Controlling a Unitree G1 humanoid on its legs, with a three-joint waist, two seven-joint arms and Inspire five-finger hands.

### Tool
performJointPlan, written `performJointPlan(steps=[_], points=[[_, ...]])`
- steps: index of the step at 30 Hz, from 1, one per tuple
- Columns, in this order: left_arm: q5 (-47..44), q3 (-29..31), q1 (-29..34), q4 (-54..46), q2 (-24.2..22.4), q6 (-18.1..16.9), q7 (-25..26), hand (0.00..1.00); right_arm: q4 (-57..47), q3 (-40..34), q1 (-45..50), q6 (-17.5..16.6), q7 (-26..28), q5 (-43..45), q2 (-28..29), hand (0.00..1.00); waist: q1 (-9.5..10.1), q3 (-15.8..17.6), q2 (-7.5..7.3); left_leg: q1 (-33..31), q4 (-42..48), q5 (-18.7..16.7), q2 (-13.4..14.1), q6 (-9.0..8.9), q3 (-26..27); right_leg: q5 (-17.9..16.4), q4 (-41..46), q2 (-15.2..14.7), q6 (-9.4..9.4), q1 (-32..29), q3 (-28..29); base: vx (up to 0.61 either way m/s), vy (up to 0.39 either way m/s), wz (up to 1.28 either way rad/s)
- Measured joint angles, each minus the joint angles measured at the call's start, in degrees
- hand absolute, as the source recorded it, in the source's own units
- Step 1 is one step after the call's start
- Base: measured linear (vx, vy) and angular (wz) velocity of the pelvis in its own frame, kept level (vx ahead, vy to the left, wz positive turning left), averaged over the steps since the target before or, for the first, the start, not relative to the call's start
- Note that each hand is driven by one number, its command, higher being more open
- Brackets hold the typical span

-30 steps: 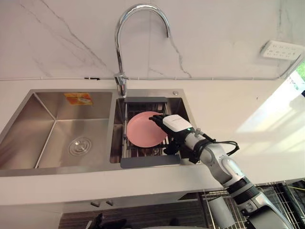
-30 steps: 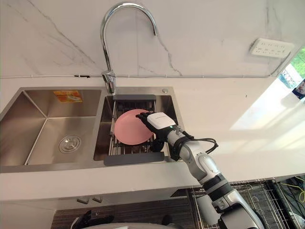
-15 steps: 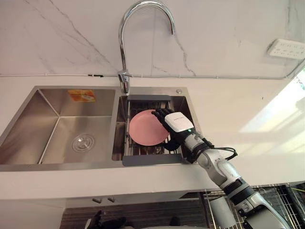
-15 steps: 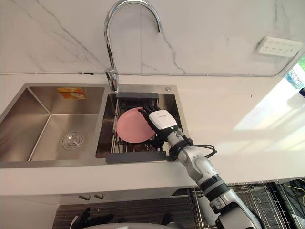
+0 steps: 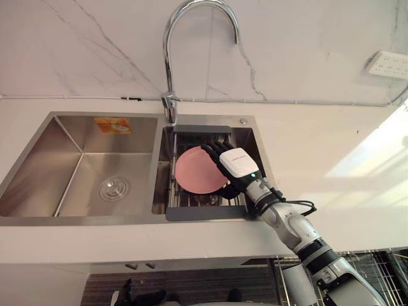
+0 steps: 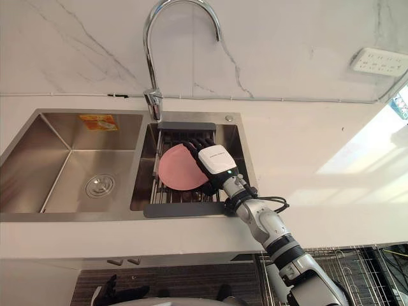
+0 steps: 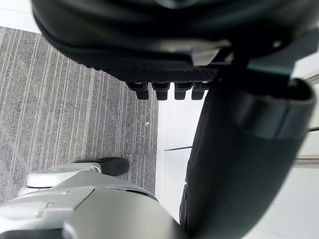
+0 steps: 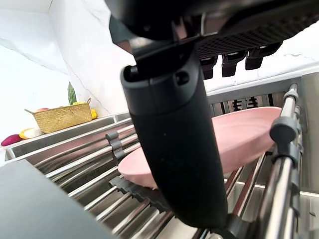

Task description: Walk over to the sink, pick up the cup, carry it to the dishwasher, place the cup inside the dishwasher, then close the dishwasher door

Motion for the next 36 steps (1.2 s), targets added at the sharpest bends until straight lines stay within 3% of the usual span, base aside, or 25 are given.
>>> performJointPlan(steps=[9,14,20,26,36], points=[[1.1,0.0,0.1,-0.2,-0.1,-0.9,1.3,1.00,1.7,1.9,0.0,-0.2,-0.8,-1.1,-0.1,0.00,0.04,0.1,-0.26,0.0,-0.2,0.2,0.0,0.06,-0.2,0.0,0.0,0.0,0.02,0.0,-0.2,-0.02,-0.004,0.00],[1.2,0.0,0.1,-0.5,-0.1,-1.7,1.9,1.00,1.6,3.0,0.0,-1.6,-5.9,-5.5,-0.3,0.00,0.14,0.4,-0.56,0.0,-0.3,0.3,0.0,0.08,-0.3,0.0,0.1,0.0,0.02,0.1,-0.3,0.00,0.000,0.00],[2.1,0.1,0.2,-0.9,-0.2,-3.0,3.3,1.00,1.3,3.5,0.2,-1.8,-7.9,-6.8,-0.5,0.00,1.14,0.6,-0.89,0.0,-0.3,0.4,0.0,0.07,-0.4,0.0,0.1,0.0,0.02,0.1,-0.3,0.00,0.000,0.00],[2.1,0.2,1.6,-1.3,-0.2,-3.9,4.5,1.00,-0.1,3.4,1.4,-0.9,-10.7,-6.5,-0.9,0.00,1.12,0.7,-0.69,0.0,-0.3,0.4,0.0,0.05,-0.3,0.0,0.2,0.0,0.02,0.0,-0.2,0.00,0.000,0.00],[2.1,0.2,2.2,-1.3,-1.0,-4.3,5.1,1.00,-1.4,3.3,1.8,-0.7,-10.8,-0.4,-2.7,0.00,1.27,1.3,0.24,0.0,-0.3,0.5,-0.1,0.03,-0.4,0.0,0.2,0.0,0.03,0.0,-0.2,0.00,0.000,0.00]])
